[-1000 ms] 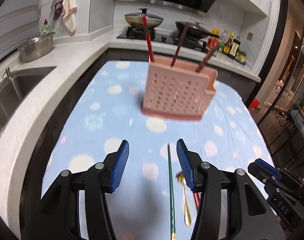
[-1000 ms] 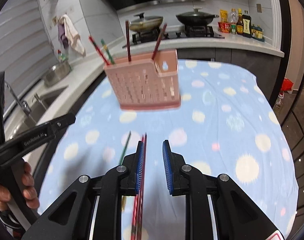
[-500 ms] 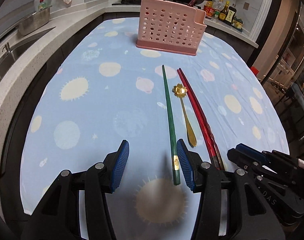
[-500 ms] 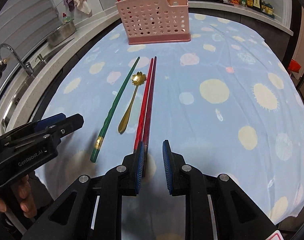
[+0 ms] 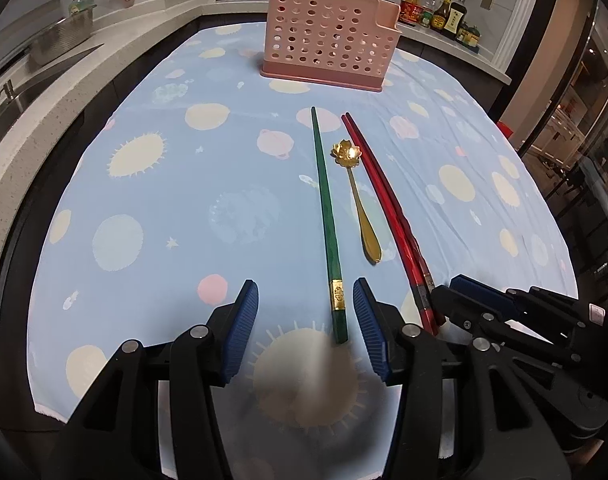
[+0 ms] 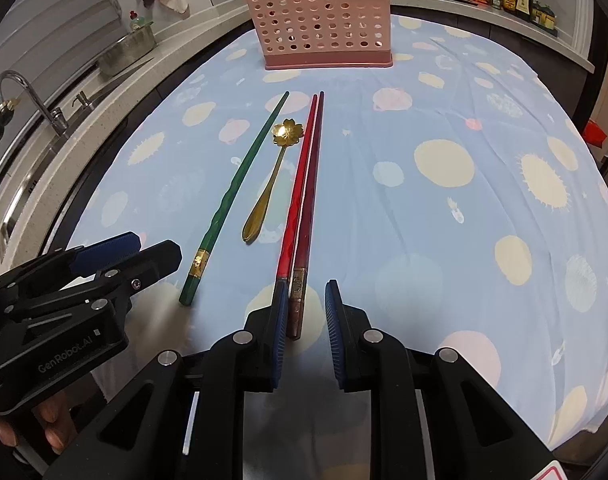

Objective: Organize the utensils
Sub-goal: 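Grasp the green chopstick with the left tool while the right tool grasps a red chopstick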

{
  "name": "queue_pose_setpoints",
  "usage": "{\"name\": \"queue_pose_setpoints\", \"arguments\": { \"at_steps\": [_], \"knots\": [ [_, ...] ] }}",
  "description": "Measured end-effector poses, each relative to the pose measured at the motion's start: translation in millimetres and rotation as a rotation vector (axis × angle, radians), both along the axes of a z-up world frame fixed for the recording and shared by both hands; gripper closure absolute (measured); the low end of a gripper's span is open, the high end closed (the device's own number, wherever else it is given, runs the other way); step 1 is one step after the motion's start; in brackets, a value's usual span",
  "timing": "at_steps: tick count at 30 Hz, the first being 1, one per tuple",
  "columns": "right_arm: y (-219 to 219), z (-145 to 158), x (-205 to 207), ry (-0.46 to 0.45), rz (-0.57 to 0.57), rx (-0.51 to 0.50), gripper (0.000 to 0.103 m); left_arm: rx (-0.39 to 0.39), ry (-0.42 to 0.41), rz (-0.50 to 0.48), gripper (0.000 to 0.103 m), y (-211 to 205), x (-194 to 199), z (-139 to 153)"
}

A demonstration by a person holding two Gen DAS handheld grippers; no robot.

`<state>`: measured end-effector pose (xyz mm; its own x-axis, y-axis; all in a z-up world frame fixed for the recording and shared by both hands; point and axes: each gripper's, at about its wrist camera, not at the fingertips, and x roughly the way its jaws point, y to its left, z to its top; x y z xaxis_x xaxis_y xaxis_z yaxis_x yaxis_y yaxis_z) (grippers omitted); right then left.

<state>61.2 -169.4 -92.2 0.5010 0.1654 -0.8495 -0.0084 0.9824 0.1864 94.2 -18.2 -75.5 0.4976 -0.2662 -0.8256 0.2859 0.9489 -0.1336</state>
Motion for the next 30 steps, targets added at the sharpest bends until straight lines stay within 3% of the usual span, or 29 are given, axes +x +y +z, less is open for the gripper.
{"name": "queue_pose_setpoints", "arguments": {
  "at_steps": [23, 30],
  "knots": [
    [-7.4, -9.3, 3.8, 0.013, -0.025, -0.004, 0.087, 0.024, 0.034, -0.026, 0.059, -9.1, 2.1, -19.0],
    [-8.9, -9.3, 3.3, 0.014, -0.031, 0.0, 0.094, 0.013, 0.035, -0.037, 0.08, -9.2, 2.0, -19.3]
  ]
}}
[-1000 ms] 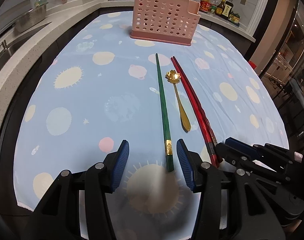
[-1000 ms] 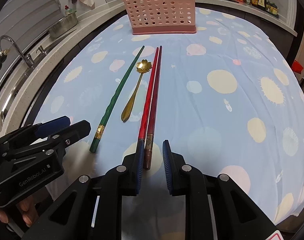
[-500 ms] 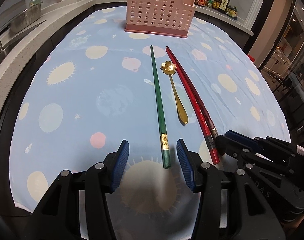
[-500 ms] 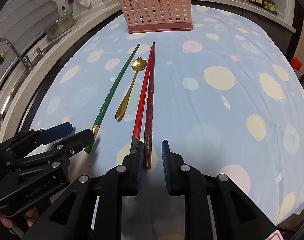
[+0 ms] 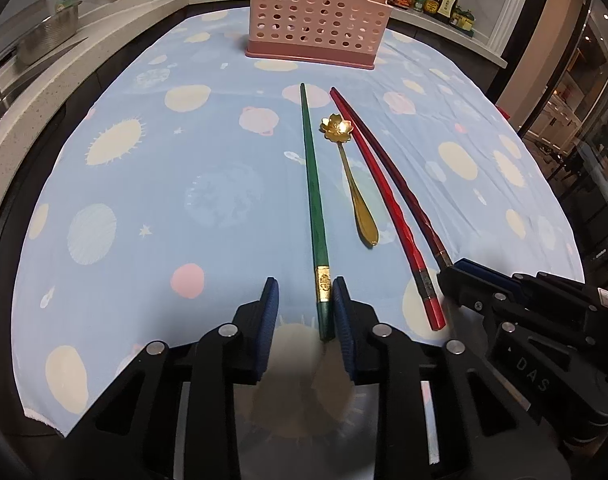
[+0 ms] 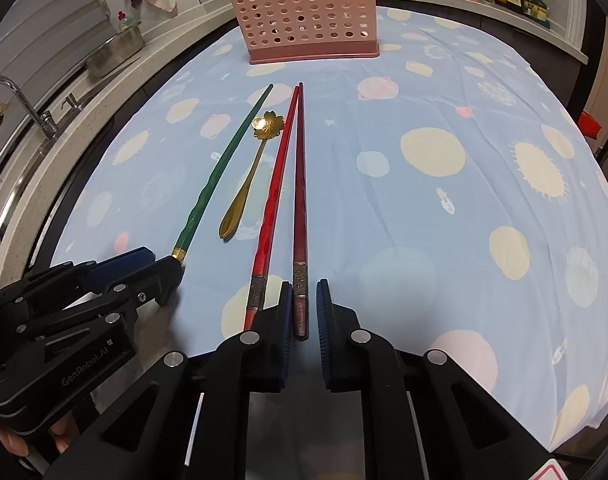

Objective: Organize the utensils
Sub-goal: 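Grasp the green chopstick with the left tool while the right tool grasps a red chopstick, then carry the green chopstick with the left tool into the holder while the right tool carries the red one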

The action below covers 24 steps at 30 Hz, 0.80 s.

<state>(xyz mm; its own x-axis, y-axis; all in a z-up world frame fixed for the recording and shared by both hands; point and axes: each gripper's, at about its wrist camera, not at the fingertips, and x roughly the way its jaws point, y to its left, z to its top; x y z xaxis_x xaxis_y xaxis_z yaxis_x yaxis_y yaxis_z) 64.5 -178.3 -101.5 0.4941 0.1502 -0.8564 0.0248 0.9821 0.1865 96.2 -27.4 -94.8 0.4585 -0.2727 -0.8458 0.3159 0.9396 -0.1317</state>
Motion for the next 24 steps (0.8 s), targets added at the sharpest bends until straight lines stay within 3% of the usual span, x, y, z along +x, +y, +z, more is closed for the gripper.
{"name": "queue_pose_setpoints", "arguments": {
  "at_steps": [7, 24],
  "knots": [
    [-0.2, 0.6, -0.7, -0.003, 0.0, 0.001, 0.096, -0.015, 0.005, -0.009, 0.096, -0.8, -0.2, -0.4],
    [-4.3, 20.9, -9.5, -0.085, -0.015, -0.012, 0.096, -0.019, -0.052, 0.007, 0.096, 4.8, -4.9, 19.2]
  ]
}}
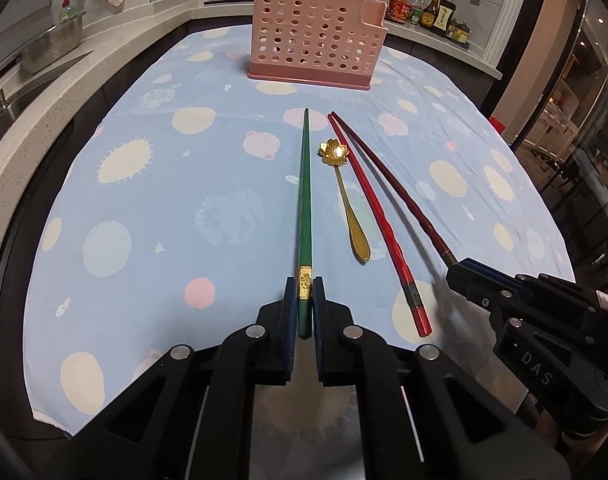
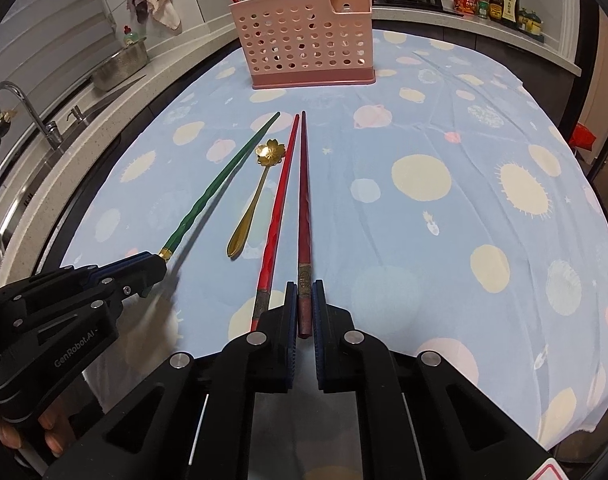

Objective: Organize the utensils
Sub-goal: 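Carry the green chopstick with the left tool into the holder while the right tool carries the red one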

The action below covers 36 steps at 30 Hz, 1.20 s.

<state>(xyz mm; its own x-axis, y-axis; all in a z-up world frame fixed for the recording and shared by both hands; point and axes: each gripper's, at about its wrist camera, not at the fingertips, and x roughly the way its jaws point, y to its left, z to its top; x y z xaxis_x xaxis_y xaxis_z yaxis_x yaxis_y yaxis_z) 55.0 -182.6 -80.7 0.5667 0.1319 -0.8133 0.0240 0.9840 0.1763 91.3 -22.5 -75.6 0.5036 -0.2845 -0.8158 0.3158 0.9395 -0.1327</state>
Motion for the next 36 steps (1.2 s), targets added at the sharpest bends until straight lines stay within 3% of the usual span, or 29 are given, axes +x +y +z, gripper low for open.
{"name": "queue_pose_setpoints", "arguments": {
  "at_steps": [8, 16, 26, 36],
  "knots": [
    [-12.6, 25.0, -3.5, -0.06, -0.041, 0.036, 0.096, -0.036, -0.048, 0.023, 0.096, 7.6, 2.3, 27.0],
    [-30.4, 78.7, 0.7, -0.187, -0.084, 0.064, 0.096, -0.091, -0.146, 0.047, 0.096, 16.3, 10.1, 76.5],
    [-55.9, 139.3, 23.4, -0.327, -0.125, 0.1, 0.096, -0.136, -0.275, 0.069, 0.096, 21.1, 36.7, 134.6],
    [-62.0, 171.4, 50.3, -0.406, -0.124, 0.121, 0.096, -0.161, -0.366, 0.073, 0.096, 13.5, 69.5, 174.2]
  ]
}}
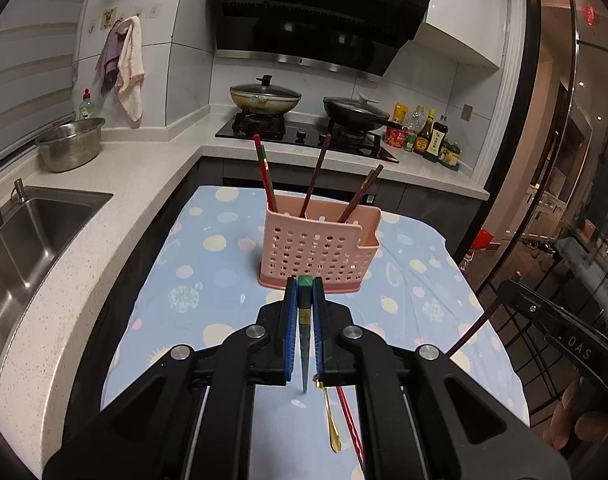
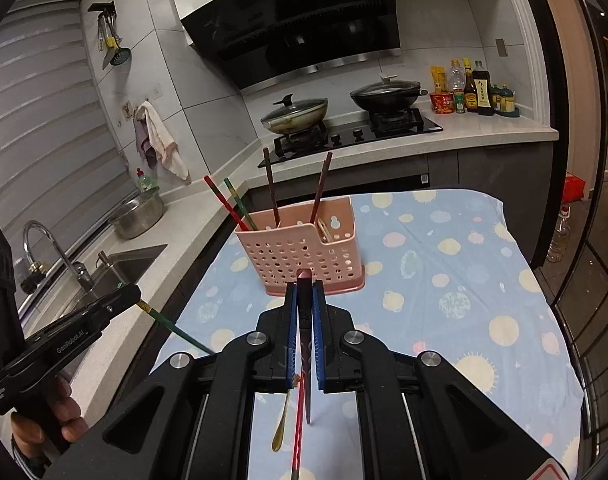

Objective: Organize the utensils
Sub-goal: 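Carry the green chopstick with the left tool into the holder while the right tool carries the red one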

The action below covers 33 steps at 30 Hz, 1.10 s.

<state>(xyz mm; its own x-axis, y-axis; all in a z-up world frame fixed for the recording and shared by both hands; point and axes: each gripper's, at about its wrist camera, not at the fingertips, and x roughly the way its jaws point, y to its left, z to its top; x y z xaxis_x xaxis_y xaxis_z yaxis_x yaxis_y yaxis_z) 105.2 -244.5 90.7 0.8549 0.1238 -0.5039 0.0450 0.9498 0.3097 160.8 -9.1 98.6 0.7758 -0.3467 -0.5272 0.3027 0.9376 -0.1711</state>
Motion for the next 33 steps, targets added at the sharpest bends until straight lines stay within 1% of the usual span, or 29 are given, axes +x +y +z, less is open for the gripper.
{"name": "queue_pose_setpoints", "arguments": {
  "at_steps": [4, 8, 15, 21, 24, 29, 33],
  "knots": [
    [-9.3, 10.0, 13.4, -0.024, -0.003, 0.038, 0.096, -0.007, -0.032, -0.001, 0.096, -4.2, 12.9, 15.8],
    [-18.1, 22.3, 27.2, -0.051, -0.009, 0.066, 0.096, -0.028, -0.079, -0.006, 0.096, -6.9, 25.5, 38.2],
    [-32.5, 56.9, 63.7, -0.139, -0.024, 0.106, 0.096, -0.052, -0.173, 0.0, 0.096, -14.4, 57.3, 81.3],
    [-38.7, 88.3, 101.8, -0.219, -0.051, 0.106, 0.096, -0.059, -0.229, 0.014, 0.096, -23.5, 95.4, 111.5],
    [-41.2, 98.5, 122.4, -0.246, -0.066, 0.106, 0.096, -0.059, -0.256, 0.02, 0.096, -26.2, 111.8, 123.1],
    [-41.6, 98.4, 152.5, -0.251, -0.084, 0.11, 0.096, -0.058, -0.277, 0.032, 0.096, -29.9, 136.9, 129.7],
    [-38.8, 89.0, 174.4, -0.229, -0.088, 0.093, 0.096, -0.05, -0.267, 0.048, 0.096, -31.8, 158.6, 120.8]
  ]
}}
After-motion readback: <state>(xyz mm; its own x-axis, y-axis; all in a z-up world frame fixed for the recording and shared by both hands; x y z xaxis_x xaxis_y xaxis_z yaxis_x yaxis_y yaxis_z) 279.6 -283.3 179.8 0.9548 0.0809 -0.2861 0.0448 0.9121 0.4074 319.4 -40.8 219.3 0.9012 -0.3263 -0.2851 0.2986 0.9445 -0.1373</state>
